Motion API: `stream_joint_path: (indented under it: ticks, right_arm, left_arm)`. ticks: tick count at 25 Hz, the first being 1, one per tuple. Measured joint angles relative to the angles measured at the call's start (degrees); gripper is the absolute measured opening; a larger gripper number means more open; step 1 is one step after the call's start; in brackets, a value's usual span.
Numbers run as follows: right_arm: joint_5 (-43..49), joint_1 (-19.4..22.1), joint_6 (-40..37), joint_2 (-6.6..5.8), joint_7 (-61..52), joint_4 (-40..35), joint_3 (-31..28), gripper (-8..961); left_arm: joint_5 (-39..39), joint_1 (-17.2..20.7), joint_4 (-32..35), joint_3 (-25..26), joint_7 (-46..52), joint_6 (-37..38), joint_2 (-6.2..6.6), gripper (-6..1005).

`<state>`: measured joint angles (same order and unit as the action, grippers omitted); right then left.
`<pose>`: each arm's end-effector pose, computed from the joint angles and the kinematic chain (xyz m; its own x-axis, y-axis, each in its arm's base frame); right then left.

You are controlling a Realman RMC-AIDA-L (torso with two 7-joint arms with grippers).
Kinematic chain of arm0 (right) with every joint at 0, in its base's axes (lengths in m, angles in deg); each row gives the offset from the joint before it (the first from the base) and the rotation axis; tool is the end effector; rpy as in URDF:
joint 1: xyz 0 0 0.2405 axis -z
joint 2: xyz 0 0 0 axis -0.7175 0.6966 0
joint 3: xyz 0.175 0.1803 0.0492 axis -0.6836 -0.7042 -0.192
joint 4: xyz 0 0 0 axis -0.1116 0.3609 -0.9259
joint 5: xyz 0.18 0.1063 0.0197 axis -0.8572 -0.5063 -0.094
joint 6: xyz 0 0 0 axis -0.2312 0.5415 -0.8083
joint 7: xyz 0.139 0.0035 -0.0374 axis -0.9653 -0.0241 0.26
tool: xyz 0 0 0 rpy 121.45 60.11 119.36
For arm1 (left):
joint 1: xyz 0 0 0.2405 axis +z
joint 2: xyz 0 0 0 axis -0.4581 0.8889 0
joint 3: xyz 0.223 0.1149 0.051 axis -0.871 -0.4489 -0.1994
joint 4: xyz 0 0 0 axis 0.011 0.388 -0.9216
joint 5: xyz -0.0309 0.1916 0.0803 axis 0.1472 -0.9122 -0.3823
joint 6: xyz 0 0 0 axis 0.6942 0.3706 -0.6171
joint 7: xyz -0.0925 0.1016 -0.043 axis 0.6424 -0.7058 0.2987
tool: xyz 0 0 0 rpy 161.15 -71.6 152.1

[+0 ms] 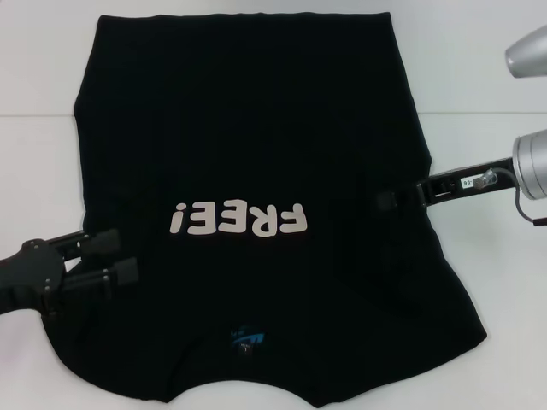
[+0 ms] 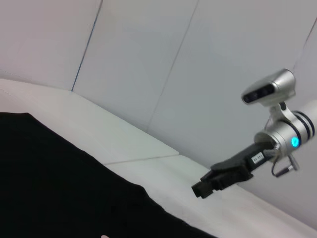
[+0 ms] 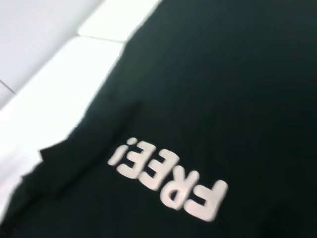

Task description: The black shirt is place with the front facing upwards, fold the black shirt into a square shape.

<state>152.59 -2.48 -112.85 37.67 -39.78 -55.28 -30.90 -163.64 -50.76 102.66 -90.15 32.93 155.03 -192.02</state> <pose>0.2140 0.4163 0.0076 0.6281 -0.7343 -0.2575 -0.7780 -0.5986 -0.1905 -0.3183 0.2777 0.0606 0.6270 0.4225 0.6545 0.6187 -0.7806 -0.0888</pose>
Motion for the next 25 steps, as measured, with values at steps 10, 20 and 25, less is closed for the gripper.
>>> stream_joint_path:
  ticks: [10, 20, 25]
  right_arm:
    - [-14.88, 10.03, -2.88, -1.29, 17.58, 2.67, -0.19, 298]
    - [-15.49, 16.64, -10.10, 1.11, 42.93, 0.80, -3.20, 752]
    - [-15.61, 17.35, -9.23, 1.65, 48.62, 0.56, -6.46, 903]
  left_arm:
    - [-0.24, -1.34, -1.39, 2.41, 15.95, -1.50, 1.19, 736]
    - [-10.36, -2.83, 5.57, 1.11, 47.40, -4.22, 5.70, 741]
    - [-20.99, -4.86, 13.74, -2.52, 61.59, -2.89, 6.76, 741]
